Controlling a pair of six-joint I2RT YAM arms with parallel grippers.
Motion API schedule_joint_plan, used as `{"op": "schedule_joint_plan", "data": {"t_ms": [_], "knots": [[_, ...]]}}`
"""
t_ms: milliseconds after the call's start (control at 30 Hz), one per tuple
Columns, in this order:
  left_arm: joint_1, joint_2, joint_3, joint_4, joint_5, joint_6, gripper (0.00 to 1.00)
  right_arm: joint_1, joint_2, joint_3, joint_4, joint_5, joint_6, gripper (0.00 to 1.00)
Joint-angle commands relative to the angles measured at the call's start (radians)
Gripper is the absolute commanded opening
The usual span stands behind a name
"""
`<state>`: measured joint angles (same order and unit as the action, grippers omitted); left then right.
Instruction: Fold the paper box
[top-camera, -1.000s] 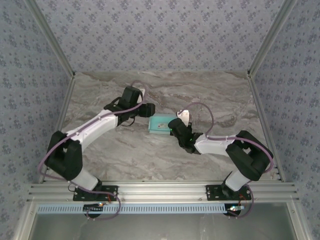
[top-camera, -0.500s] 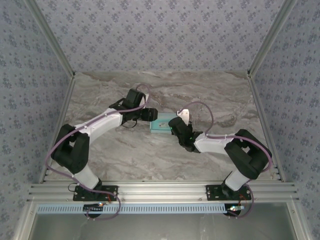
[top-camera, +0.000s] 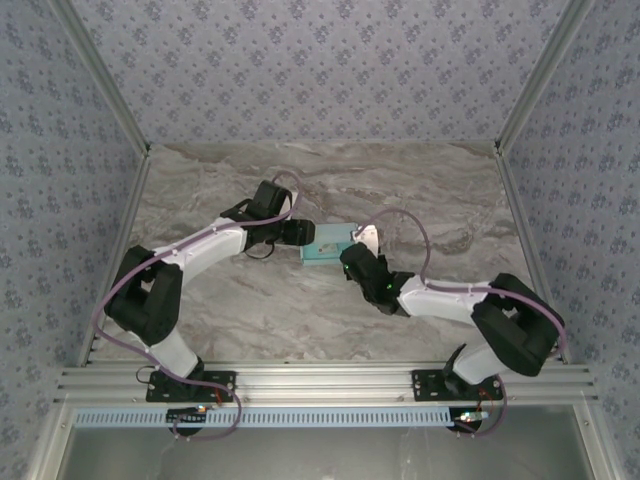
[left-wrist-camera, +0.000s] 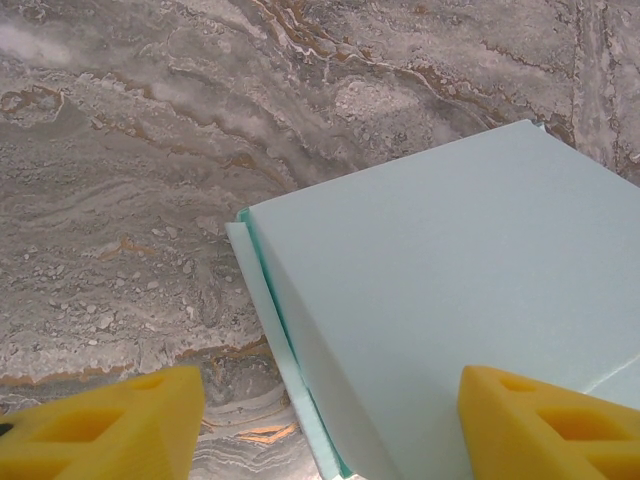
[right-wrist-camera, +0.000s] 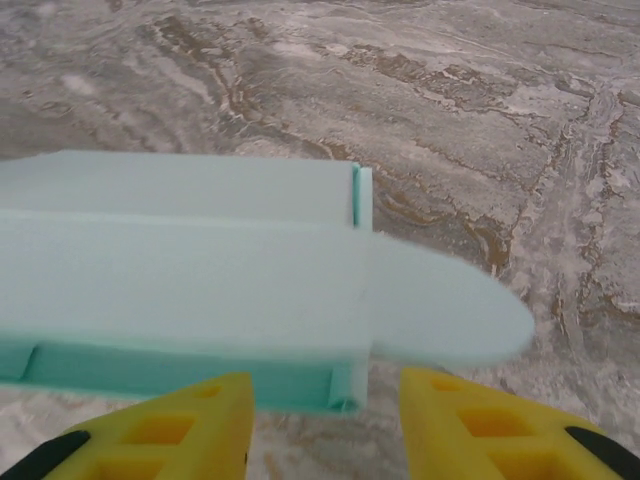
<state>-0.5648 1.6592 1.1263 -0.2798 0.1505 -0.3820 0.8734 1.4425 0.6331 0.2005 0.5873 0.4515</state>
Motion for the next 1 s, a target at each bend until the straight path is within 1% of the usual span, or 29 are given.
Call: {"op": "schedule_joint_plan", "data": {"t_ms": [0, 100, 200, 333, 367, 467, 567, 667, 733, 900, 967], "knots": [[0.002, 0.024, -0.002, 0.017, 0.015, -0.011, 0.67, 0.028, -0.095, -0.024, -0.117, 0.015, -0.025, 0.47], [0.001, 0.022, -0.005, 0.022, 0.014, -0.012, 0.67, 0.023, -0.186, 0.006, -0.222, -0.022, -0.080, 0.50], [0.002, 0.023, -0.010, 0.030, 0.011, -0.014, 0.67, 0.003, -0.226, 0.087, -0.317, -0.092, -0.151, 0.53], [0.001, 0.024, -0.011, 0.034, 0.011, -0.018, 0.67, -0.080, -0.201, 0.200, -0.381, -0.260, -0.194, 0.55], [0.001, 0.024, -0.011, 0.034, 0.011, -0.017, 0.67, -0.114, -0.183, 0.229, -0.391, -0.319, -0.201, 0.56], [0.001, 0.026, -0.013, 0.034, 0.010, -0.015, 0.67, -0.197, -0.094, 0.328, -0.442, -0.432, -0.200, 0.57], [0.001, 0.027, -0.011, 0.033, 0.008, -0.016, 0.67, -0.267, 0.025, 0.441, -0.513, -0.518, -0.185, 0.57], [0.002, 0.028, -0.011, 0.036, 0.009, -0.018, 0.67, -0.314, 0.144, 0.542, -0.567, -0.576, -0.176, 0.57], [0.000, 0.028, -0.011, 0.038, 0.009, -0.021, 0.67, -0.327, 0.206, 0.589, -0.583, -0.587, -0.176, 0.57], [0.000, 0.027, -0.029, 0.043, 0.011, -0.029, 0.67, -0.343, 0.252, 0.568, -0.565, -0.619, -0.177, 0.57], [-0.001, 0.028, -0.041, 0.053, 0.011, -0.032, 0.67, -0.344, 0.251, 0.509, -0.549, -0.623, -0.169, 0.57]]}}
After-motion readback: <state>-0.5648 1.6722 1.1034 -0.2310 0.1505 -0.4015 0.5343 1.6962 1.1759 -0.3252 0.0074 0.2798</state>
